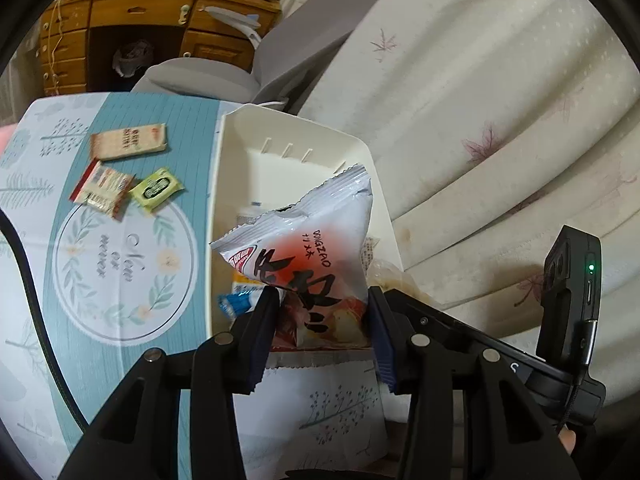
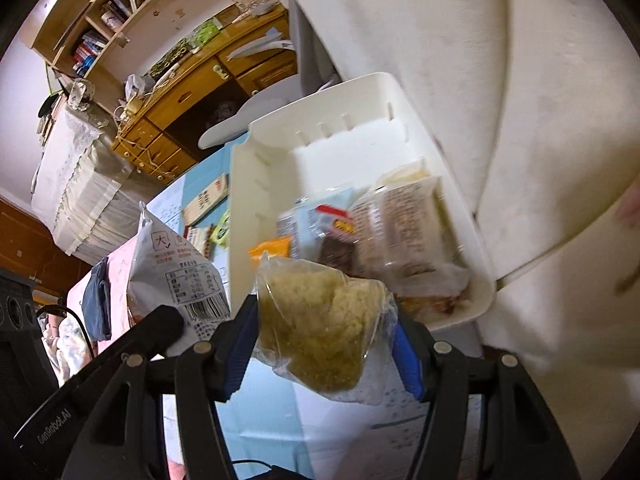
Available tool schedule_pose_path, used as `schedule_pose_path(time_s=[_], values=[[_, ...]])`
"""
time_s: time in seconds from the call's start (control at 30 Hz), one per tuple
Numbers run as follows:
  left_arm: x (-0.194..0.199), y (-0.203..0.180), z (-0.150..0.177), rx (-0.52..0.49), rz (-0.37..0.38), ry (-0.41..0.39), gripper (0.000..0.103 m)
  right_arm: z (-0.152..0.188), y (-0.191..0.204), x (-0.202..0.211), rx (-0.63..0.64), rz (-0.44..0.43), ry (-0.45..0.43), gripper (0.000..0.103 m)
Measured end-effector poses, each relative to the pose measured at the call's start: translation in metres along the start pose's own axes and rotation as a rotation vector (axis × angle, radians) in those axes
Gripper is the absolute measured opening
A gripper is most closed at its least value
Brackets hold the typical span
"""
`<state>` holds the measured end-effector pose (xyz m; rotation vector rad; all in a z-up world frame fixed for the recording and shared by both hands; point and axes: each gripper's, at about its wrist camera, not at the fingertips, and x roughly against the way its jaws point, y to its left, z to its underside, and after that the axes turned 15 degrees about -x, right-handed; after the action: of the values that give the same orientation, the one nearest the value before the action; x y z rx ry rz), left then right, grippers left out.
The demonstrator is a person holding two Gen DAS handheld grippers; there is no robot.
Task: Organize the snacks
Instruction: 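Carry both bags over the white box and open both grippers, then withdraw both grippers from the box toward the remaining snacks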
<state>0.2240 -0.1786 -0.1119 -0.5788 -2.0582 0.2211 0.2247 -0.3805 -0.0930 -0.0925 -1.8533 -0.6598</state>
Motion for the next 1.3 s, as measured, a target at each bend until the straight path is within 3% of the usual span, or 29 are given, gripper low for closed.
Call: schedule_pose_path(time_s=[0.13, 0.27, 0.57, 1.0, 1.3], values=[[-0.01, -0.007, -0.006, -0.012, -0.037, 0.014, 0.046, -0.01, -0.013, 0.001, -0.019, 0.004, -0.008, 0.064], [-0.012, -0.006, -0.007, 0.018, -0.049, 0.029, 0.065, -0.015, -0.022, -0.002, -0.046, 0.013, 0.002, 0.075], [-0.001, 0.012, 0.006, 0.055, -0.12, 0.059, 0.077, -0.009, -0.019, -0.006, -0.064, 0.014, 0.015, 0.081], [0.04, 0.059, 0.041, 0.092, -0.163, 0.104, 0.082, 0.026, 0.023, -0.012, -0.032, 0.01, 0.03, 0.081], [0.074, 0.105, 0.053, 0.064, -0.179, 0.143, 0.084, 0.063, 0.067, -0.02, -0.048, 0.002, 0.021, 0.081]])
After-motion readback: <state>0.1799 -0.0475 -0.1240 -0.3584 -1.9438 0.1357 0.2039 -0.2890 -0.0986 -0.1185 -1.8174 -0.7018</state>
